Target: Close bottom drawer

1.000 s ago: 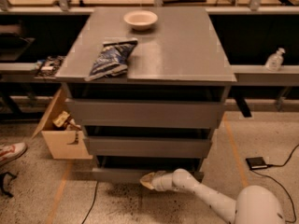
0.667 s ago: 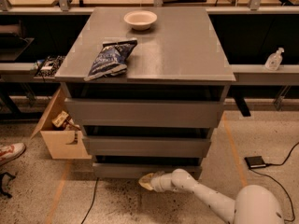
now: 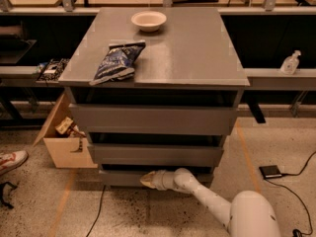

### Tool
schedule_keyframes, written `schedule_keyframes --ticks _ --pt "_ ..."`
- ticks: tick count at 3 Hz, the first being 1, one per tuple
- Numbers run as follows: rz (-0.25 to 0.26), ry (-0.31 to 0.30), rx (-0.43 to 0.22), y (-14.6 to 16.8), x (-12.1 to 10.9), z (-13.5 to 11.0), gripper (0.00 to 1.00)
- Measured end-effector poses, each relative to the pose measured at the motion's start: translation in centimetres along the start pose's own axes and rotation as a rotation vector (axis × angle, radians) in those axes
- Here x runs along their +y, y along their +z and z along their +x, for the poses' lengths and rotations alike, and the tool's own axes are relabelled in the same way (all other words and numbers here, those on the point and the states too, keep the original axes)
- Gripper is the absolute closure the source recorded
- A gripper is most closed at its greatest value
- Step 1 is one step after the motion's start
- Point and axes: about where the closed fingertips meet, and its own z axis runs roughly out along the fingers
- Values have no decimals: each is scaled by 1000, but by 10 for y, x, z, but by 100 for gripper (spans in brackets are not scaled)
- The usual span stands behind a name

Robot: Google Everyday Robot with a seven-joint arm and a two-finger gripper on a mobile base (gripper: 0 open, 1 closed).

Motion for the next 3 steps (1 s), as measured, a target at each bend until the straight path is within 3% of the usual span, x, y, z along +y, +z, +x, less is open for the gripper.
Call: schedule_keyframes --ticks 1,2,3 --pt "0 0 0 0 0 0 100" --pt "-5 78 51 -21 1 31 100" --pt "-1 227 136 -63 7 84 100"
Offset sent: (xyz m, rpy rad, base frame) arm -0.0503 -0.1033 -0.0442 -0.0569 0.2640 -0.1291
